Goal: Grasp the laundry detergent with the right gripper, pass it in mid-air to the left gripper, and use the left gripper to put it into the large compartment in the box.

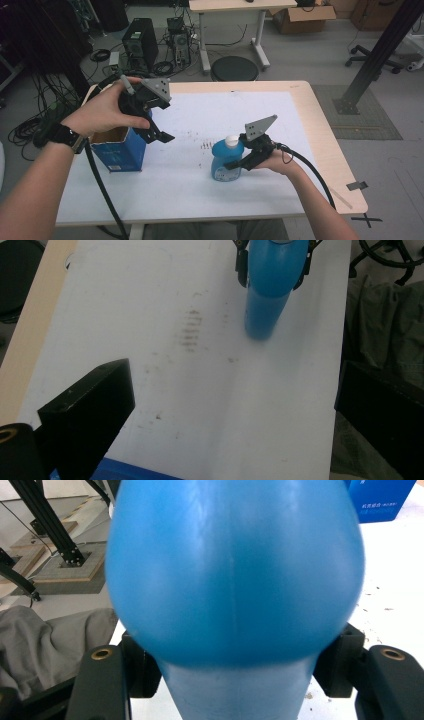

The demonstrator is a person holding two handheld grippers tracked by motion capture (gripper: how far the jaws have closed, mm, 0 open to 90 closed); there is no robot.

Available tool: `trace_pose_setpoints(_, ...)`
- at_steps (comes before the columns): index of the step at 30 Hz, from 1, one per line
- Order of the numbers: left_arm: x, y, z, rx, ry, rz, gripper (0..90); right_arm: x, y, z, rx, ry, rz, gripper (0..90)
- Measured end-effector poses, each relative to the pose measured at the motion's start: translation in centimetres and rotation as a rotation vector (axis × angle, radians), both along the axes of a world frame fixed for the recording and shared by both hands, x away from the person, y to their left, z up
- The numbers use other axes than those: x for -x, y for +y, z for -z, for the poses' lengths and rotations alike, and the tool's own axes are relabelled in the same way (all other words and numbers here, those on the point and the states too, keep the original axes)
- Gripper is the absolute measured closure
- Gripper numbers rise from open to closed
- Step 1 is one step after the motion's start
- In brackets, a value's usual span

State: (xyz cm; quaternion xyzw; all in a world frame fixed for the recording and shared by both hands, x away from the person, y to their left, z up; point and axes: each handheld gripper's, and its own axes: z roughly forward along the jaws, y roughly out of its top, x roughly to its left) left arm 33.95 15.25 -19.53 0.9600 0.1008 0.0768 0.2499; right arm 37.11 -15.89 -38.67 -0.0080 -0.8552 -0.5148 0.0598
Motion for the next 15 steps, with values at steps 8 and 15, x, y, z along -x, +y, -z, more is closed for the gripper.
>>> trace_pose_setpoints(8,0.03,-0.06,0.04,-0.002,0.001,0.0,3.3,0.15,-0.07,0.02,-0.007,-0.007,0.0,37.9)
trace_pose_setpoints(15,0.03,-0.11,0.07,-0.005,0.001,0.004,3.3,0.31,-0.36,0.0,-0.03,-0.03,0.022,40.5)
